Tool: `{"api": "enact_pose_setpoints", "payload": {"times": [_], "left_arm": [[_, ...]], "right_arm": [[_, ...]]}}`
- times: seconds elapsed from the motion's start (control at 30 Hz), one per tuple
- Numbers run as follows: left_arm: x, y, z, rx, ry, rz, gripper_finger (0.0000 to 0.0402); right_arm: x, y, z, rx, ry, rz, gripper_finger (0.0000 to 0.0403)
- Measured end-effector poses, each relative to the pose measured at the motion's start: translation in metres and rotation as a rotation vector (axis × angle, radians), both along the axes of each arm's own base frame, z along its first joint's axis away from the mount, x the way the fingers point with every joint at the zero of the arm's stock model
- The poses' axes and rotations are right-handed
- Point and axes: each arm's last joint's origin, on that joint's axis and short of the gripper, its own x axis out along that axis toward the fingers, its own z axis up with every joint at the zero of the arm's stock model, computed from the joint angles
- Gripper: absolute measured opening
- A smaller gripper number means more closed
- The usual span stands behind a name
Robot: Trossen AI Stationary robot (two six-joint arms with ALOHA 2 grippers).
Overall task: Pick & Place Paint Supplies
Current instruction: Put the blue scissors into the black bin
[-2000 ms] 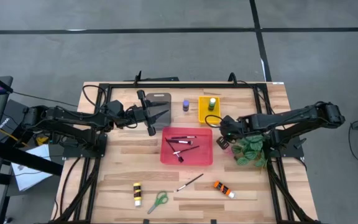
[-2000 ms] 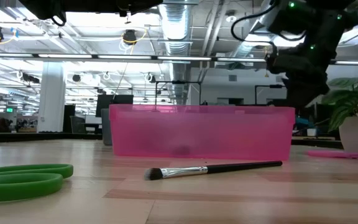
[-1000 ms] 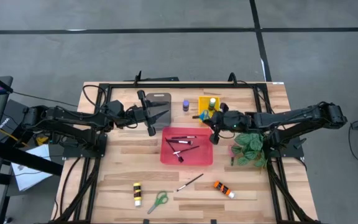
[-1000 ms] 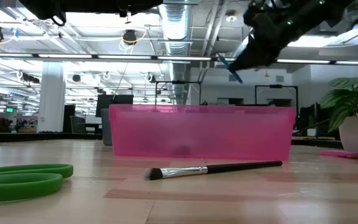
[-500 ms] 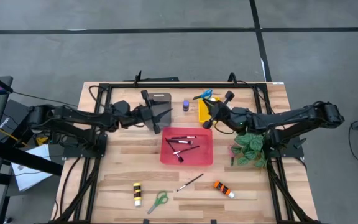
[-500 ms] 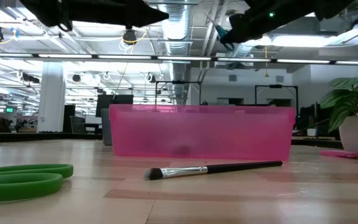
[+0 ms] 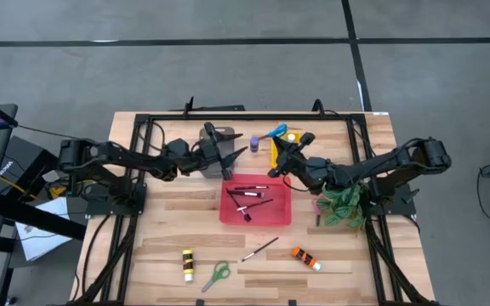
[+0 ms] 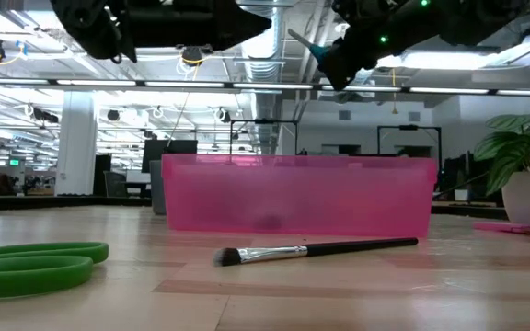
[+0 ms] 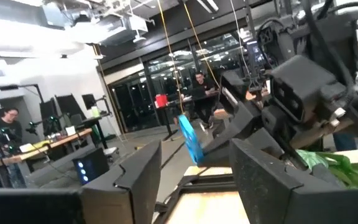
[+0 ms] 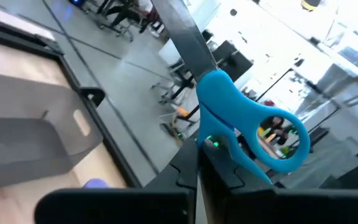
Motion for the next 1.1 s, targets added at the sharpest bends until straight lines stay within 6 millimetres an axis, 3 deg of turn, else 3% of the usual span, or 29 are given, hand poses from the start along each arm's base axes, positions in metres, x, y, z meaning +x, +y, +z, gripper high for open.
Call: {"api": "enact_pose_setpoints", "payload": {"times": [0.23, 1.1], "left_arm": [[0.012, 0.0002, -0.0036, -0.03, 0.007, -0.011, 0.0176], [0.0125, -0.0004, -0.0037, -0.135, -0.026, -0.106, 0.0164]], "right_arm": [[0.0038, 0.0002, 0.0013, -0.065, 0.011, -0.006, 0.0], [0.0083, 0.0083, -0.0039, -0.073, 0.073, 0.036, 0.0]]}}
